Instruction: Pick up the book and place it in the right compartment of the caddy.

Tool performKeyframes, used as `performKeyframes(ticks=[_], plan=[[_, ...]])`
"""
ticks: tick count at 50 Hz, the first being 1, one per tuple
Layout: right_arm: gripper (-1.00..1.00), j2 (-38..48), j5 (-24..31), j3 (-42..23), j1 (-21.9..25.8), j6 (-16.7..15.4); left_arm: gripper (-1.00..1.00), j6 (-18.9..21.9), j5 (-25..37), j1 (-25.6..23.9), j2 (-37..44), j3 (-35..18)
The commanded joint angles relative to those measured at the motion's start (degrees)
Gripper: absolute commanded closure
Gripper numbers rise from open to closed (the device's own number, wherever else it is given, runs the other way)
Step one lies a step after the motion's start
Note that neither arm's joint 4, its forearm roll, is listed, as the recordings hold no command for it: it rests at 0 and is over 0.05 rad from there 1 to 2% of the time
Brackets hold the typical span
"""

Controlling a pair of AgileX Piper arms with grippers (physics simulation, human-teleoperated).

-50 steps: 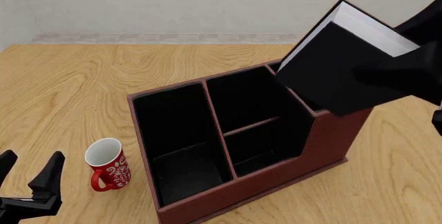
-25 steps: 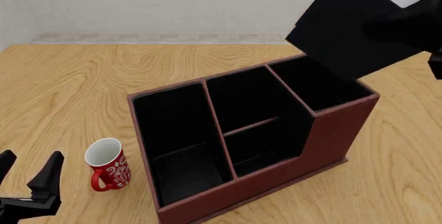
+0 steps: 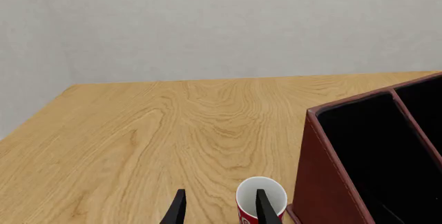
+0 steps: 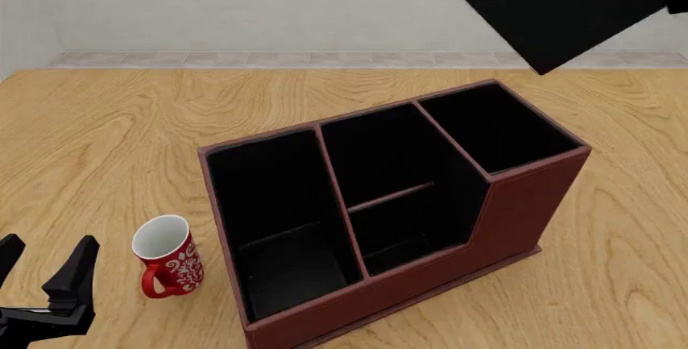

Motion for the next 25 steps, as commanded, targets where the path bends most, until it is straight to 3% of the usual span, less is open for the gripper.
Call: performKeyframes(ticks=[1, 6, 7, 11, 12, 13, 15, 16, 21, 25], plan=[[1.0, 1.6, 0.0, -3.3, -4.1, 3.4, -1.0, 0.0, 0.4, 0.1, -0.2, 0.1], [1.0, 1.9, 0.0, -3.1, -4.4, 4.7, -1.0, -0.1, 0.7, 0.2, -0.5, 0.1], [1.0, 1.9, 0.0, -2.5, -5.4, 3.5, -1.0, 0.0, 0.9, 0.1, -0.7, 0.1], [1.0, 2.0, 0.0, -1.6, -4.9, 5.7, -1.0, 0.0, 1.2, 0.2, -0.9, 0.1], [1.0, 2.5, 0.0, -2.0, -7.0, 5.7, -1.0, 0.0, 1.2, 0.3, -0.9, 0.1], [1.0, 2.4, 0.0, -1.1, -8.7, 3.2, -1.0, 0.0, 1.3, 0.3, -0.9, 0.1], [1.0, 2.8, 0.0, -2.3, -7.3, 5.7, -1.0, 0.1, 1.4, 0.2, -1.1, 0.1], [1.0, 2.7, 0.0, -1.5, -7.5, 4.8, -1.0, 0.1, 1.6, 0.0, -1.3, 0.1], [1.0, 3.9, 0.0, -4.9, -6.1, 8.6, -1.0, 0.5, 2.2, 0.1, -1.5, 0.1], [1.0, 4.3, 0.0, -3.5, -7.6, 7.6, -1.0, 0.7, 2.6, 0.1, -1.8, 0.1]])
